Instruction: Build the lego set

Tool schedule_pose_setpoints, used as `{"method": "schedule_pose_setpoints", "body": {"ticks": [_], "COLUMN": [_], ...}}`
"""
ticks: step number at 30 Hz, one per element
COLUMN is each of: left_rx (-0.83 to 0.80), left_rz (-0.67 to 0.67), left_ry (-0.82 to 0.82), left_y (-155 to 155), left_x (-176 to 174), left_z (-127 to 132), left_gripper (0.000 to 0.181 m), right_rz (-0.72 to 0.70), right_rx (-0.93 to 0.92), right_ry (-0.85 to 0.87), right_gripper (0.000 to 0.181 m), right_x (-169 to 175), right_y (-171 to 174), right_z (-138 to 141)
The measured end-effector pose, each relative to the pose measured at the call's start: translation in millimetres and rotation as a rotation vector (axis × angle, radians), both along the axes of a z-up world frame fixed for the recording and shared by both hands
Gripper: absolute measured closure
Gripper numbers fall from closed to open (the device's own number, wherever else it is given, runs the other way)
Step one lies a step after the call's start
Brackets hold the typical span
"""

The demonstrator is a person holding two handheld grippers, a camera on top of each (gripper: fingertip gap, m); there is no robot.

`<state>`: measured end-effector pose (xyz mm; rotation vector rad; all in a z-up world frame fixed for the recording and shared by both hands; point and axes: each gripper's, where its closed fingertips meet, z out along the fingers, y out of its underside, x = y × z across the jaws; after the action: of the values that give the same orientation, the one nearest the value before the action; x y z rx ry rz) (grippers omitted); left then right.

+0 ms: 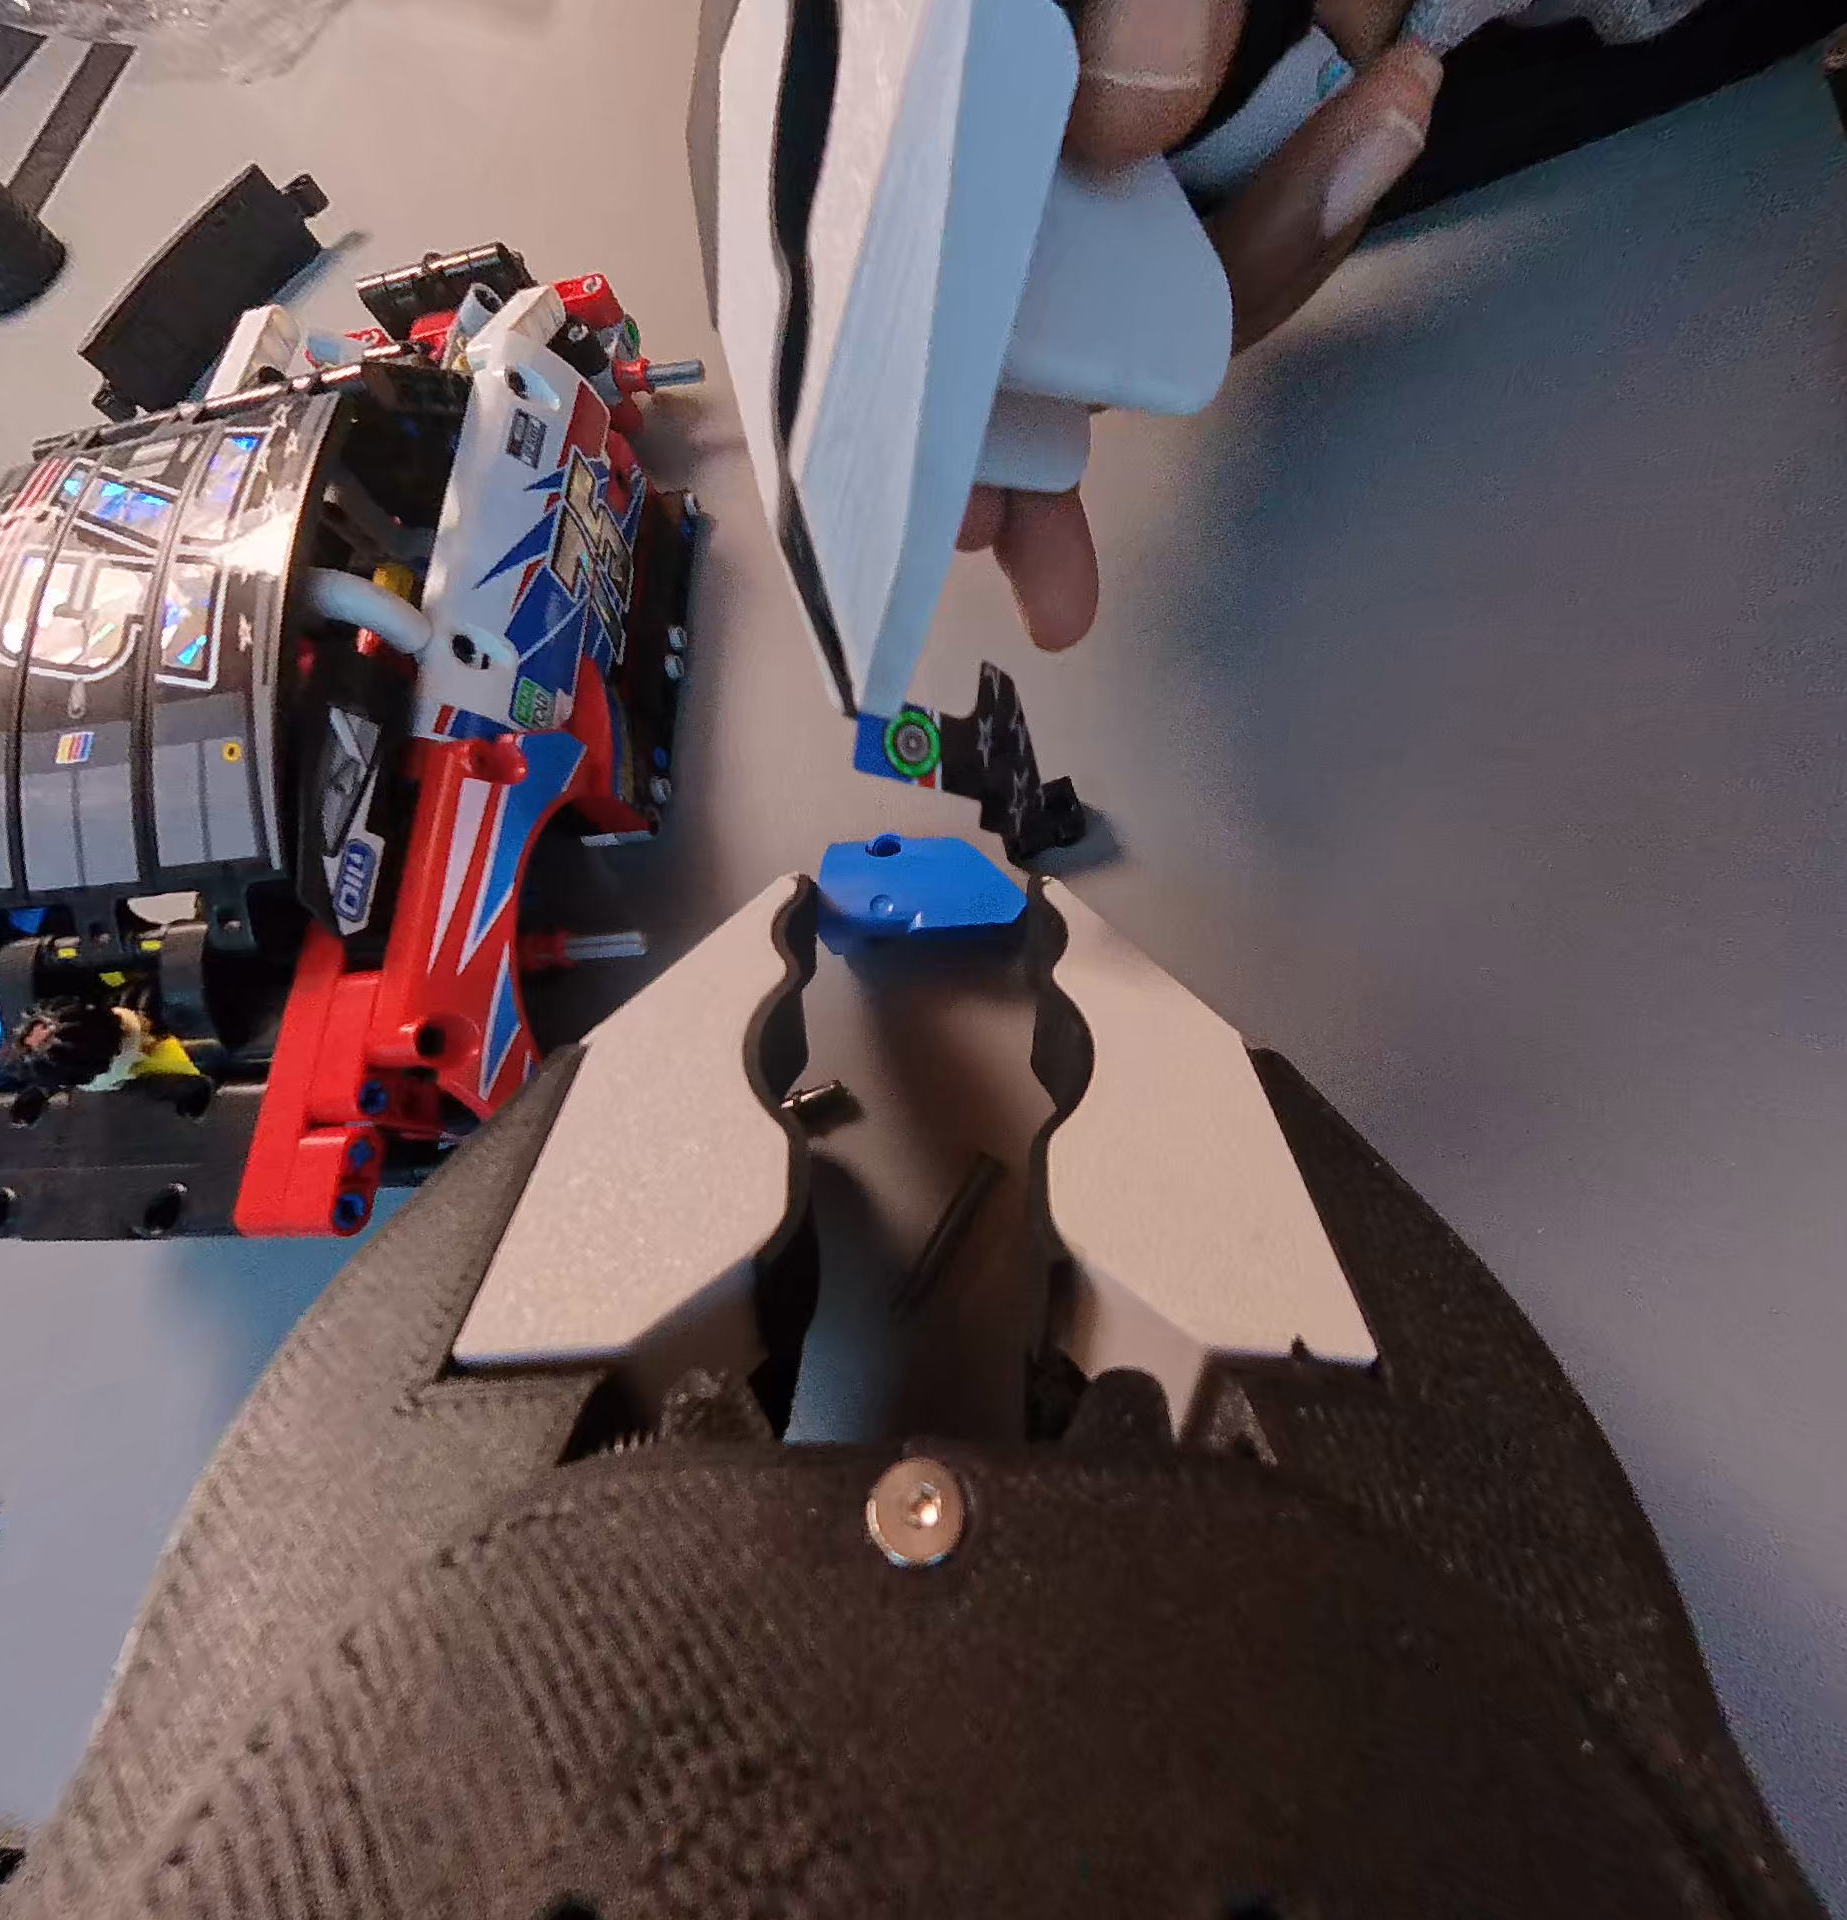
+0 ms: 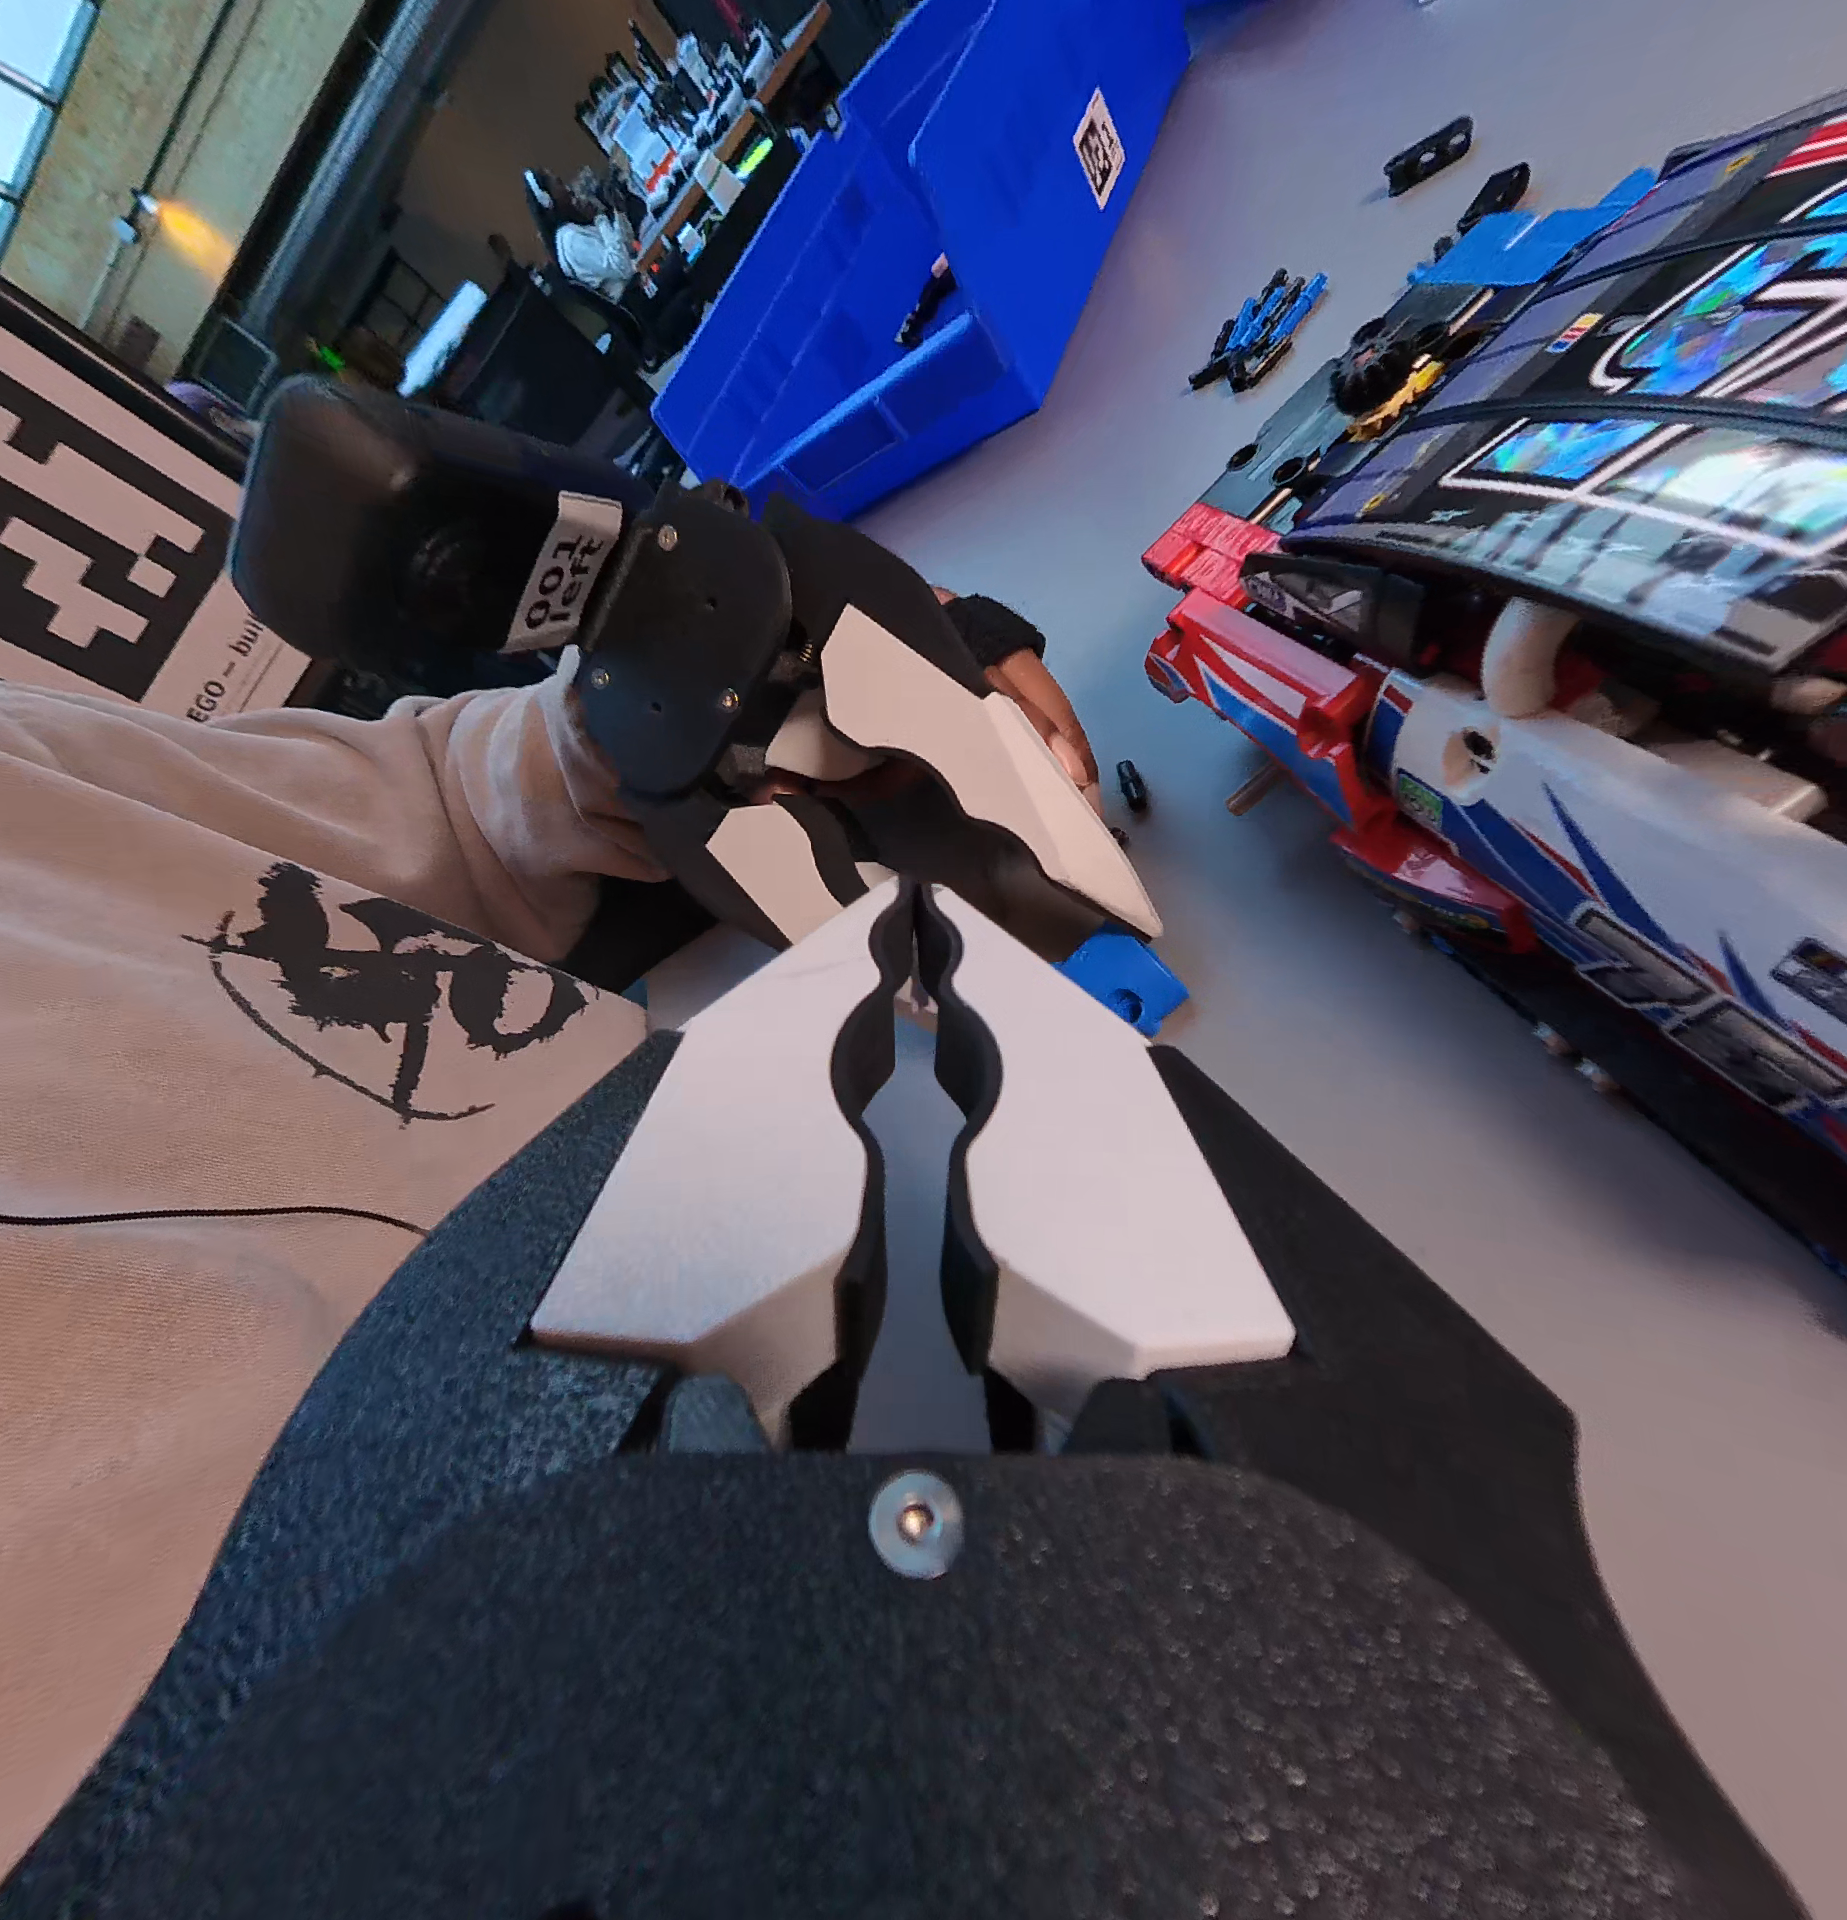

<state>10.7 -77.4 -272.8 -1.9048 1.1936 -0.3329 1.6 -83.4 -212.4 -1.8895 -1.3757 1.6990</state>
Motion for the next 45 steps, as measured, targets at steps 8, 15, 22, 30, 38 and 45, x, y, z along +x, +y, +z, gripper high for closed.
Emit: {"method": "schedule_pose_setpoints", "body": {"ticks": [8, 15, 22, 30, 38, 45], "left_rx": [0.16, 0.19, 0.082, 0.043, -0.009, -0.137], "left_rz": [0.05, 0.138, 0.104, 0.097, 0.088, 0.046], "left_ry": [-0.149, -0.168, -0.16, -0.184, -0.225, -0.12], "left_y": [10.3, 81.2, 117.6, 120.2, 117.1, 117.7], "left_x": [-3.5, -32.9, -33.0, -31.9, -36.0, -49.3], "left_z": [52.5, 102.4, 74.0, 71.5, 74.1, 62.1], "left_gripper": [0.143, 0.143, 0.143, 0.138, 0.115, 0.084], "right_rz": [-0.083, -0.181, -0.221, -0.227, -0.215, -0.216], "right_rx": [-0.005, 0.057, 0.057, -0.019, -0.025, -0.033], "right_ry": [0.079, 0.138, 0.165, 0.186, 0.197, 0.209], "right_gripper": [0.181, 0.181, 0.181, 0.181, 0.181, 0.181], "right_x": [17.6, 40.3, 57.8, 57.0, 53.9, 53.7], "right_y": [32.3, 78.9, 100.9, 109.5, 108.3, 109.6], "right_z": [31.5, 68.9, 76.9, 60.9, 59.1, 59.2]}}
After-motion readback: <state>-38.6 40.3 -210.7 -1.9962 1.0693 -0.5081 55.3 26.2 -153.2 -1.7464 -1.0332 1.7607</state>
